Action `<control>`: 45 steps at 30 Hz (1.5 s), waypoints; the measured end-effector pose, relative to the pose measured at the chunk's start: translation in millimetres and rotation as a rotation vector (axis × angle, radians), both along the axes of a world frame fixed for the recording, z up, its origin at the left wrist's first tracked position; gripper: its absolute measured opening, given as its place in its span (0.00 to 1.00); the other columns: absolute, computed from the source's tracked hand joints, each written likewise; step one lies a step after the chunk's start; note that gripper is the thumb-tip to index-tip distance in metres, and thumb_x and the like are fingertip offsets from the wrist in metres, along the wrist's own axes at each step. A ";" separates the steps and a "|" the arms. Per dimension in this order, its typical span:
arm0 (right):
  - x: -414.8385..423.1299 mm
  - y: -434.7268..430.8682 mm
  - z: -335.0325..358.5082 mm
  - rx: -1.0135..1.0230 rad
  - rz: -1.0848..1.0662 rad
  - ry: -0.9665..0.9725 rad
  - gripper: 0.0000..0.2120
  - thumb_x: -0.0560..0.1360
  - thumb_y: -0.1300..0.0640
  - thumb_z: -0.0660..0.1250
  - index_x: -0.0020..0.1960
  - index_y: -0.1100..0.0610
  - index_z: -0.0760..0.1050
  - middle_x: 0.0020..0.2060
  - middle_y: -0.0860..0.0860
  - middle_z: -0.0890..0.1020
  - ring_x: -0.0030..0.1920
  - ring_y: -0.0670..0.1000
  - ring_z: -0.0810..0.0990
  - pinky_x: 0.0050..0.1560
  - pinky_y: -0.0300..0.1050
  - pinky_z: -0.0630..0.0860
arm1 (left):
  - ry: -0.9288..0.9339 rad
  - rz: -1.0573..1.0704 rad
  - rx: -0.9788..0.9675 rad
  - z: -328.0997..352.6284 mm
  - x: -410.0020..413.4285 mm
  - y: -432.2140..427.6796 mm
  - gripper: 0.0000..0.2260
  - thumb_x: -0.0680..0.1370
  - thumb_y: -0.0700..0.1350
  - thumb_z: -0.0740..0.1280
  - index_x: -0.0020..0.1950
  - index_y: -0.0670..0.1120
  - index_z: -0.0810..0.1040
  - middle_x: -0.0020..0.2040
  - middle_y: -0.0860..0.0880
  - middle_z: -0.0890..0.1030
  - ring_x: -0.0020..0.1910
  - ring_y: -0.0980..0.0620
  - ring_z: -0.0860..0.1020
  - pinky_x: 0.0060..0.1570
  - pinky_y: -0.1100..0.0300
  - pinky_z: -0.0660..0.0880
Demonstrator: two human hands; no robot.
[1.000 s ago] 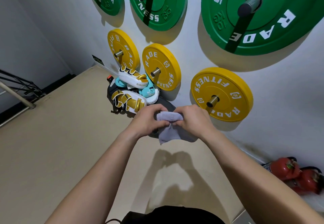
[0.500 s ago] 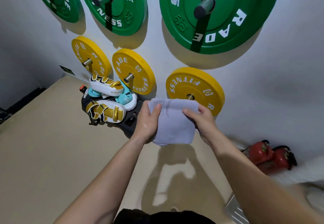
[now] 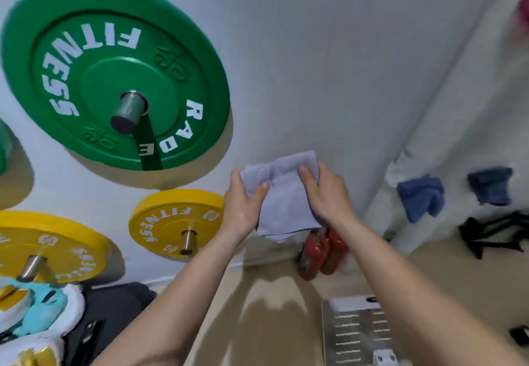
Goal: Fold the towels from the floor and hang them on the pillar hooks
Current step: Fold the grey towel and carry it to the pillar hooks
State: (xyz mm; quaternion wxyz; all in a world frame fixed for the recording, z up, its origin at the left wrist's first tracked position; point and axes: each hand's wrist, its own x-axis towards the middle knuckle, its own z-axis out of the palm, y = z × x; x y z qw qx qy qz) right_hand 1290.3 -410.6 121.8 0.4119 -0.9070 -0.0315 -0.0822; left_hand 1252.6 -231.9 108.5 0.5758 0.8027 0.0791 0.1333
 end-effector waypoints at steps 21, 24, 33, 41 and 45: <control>134.0 -364.8 361.1 0.159 -0.489 -0.619 0.15 0.77 0.47 0.67 0.41 0.58 0.77 0.38 0.53 0.81 0.41 0.54 0.79 0.42 0.50 0.73 | -0.592 -0.545 -0.109 368.7 246.1 -363.0 0.08 0.81 0.51 0.66 0.52 0.47 0.74 0.46 0.53 0.80 0.48 0.51 0.79 0.50 0.54 0.75; 160.2 -398.4 424.4 0.223 -0.425 -0.725 0.14 0.76 0.47 0.69 0.39 0.56 0.78 0.34 0.49 0.79 0.36 0.49 0.76 0.36 0.44 0.70 | -0.702 -0.499 -0.144 439.7 271.1 -395.8 0.10 0.80 0.53 0.67 0.53 0.47 0.77 0.49 0.51 0.82 0.50 0.51 0.80 0.52 0.53 0.78; 225.2 -464.9 562.1 0.289 -0.327 -0.786 0.12 0.72 0.45 0.75 0.40 0.54 0.79 0.36 0.48 0.81 0.38 0.48 0.79 0.35 0.40 0.72 | -0.641 -0.543 -0.229 579.9 325.0 -451.5 0.07 0.79 0.46 0.68 0.55 0.48 0.80 0.53 0.47 0.83 0.51 0.47 0.82 0.46 0.50 0.83; 260.3 -484.2 546.3 0.380 -0.209 -0.511 0.10 0.74 0.52 0.74 0.41 0.56 0.78 0.36 0.52 0.81 0.37 0.51 0.79 0.36 0.42 0.76 | -0.569 -0.578 -0.329 561.4 359.6 -452.0 0.11 0.76 0.37 0.73 0.57 0.37 0.78 0.50 0.43 0.82 0.45 0.47 0.84 0.35 0.59 0.82; 267.4 -490.2 520.8 0.650 -0.099 -0.327 0.04 0.77 0.67 0.67 0.45 0.60 0.79 0.40 0.57 0.81 0.38 0.51 0.80 0.34 0.41 0.78 | -0.413 -0.689 -0.445 526.3 358.3 -456.2 0.06 0.75 0.34 0.74 0.50 0.37 0.81 0.46 0.43 0.83 0.41 0.51 0.84 0.41 0.60 0.83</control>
